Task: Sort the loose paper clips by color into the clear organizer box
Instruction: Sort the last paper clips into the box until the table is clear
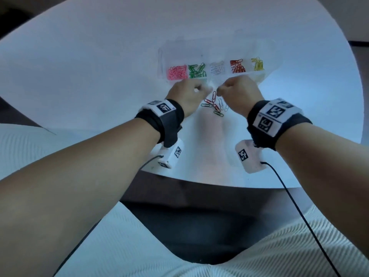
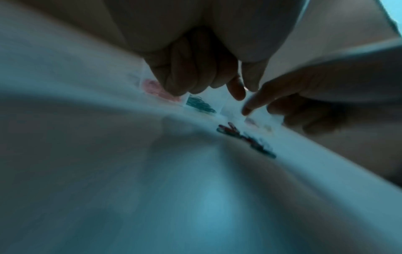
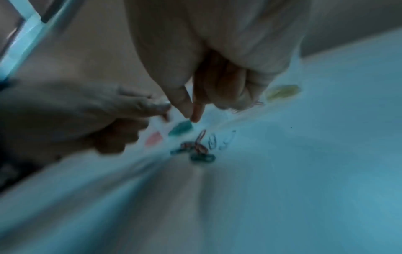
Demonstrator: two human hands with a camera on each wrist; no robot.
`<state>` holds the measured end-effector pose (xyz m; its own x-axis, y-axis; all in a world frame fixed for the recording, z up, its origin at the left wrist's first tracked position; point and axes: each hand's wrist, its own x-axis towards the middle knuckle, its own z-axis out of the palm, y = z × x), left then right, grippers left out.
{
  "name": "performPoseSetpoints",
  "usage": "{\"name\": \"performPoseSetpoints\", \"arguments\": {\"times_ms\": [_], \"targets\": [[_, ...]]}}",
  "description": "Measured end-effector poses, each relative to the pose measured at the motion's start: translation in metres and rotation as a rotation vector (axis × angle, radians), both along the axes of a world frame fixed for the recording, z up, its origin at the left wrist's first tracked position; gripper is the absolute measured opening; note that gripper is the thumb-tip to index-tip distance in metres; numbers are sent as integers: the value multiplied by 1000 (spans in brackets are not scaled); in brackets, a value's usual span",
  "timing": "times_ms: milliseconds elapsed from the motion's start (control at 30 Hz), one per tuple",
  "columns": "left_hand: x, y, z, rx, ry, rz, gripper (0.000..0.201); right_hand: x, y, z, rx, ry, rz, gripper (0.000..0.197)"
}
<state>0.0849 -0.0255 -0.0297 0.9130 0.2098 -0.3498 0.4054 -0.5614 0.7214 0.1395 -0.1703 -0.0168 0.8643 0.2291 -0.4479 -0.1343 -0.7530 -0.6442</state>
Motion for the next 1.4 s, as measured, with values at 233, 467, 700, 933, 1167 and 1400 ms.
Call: {"name": "performPoseSetpoints", "arguments": {"times_ms": [233, 467, 700, 933, 1167, 1400], "targets": [[12, 1, -9, 397, -14, -254, 19, 3, 6, -18, -322, -240, 306, 20], [14, 2, -2, 570, 33, -385, 17, 7, 4, -23, -513, -234, 392, 24], [-2, 11, -4, 585, 256, -404, 20, -5, 7, -29, -747, -267, 593, 42], [-30, 25, -10, 428, 296, -233, 15, -5, -5, -23, -563, -370, 427, 21], [-37, 9, 12, -239, 206, 21, 29, -2, 1, -29, -805, -254, 630, 38], [-27, -2, 37, -731, 98, 327, 27, -4, 0, -18, -515, -169, 337, 25]]}}
